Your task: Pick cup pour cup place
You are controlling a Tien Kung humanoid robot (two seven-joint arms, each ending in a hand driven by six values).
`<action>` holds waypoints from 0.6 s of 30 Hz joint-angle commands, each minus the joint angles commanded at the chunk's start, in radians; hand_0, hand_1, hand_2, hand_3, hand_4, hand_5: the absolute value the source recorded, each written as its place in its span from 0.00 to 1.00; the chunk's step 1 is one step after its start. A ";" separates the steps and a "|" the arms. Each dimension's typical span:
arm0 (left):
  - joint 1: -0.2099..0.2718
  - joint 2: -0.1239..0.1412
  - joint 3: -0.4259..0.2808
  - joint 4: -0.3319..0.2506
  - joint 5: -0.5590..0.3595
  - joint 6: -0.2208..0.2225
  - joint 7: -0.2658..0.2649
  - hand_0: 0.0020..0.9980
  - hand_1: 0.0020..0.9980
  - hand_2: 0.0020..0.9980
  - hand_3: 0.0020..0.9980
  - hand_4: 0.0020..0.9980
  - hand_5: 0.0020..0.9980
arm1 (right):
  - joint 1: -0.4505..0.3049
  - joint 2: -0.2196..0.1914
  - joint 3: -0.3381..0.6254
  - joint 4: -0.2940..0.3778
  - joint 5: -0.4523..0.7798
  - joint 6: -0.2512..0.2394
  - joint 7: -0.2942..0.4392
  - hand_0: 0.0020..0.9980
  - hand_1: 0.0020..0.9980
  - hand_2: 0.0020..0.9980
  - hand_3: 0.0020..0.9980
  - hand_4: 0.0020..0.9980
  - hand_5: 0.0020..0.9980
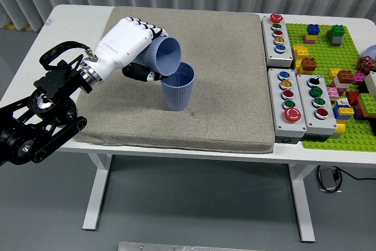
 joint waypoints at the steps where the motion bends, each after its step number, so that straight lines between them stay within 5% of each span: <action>1: -0.001 0.000 0.000 0.000 0.000 0.000 0.000 0.48 0.42 0.48 0.47 0.84 0.29 | 0.000 0.000 0.000 0.000 0.000 0.000 0.000 0.70 0.69 0.65 0.63 0.00 0.39; 18: -0.030 0.015 0.037 -0.006 0.023 0.016 0.016 0.47 0.41 0.47 0.47 0.84 0.29 | 0.001 0.000 -0.001 0.000 0.002 -0.001 0.001 0.70 0.69 0.64 0.63 0.00 0.39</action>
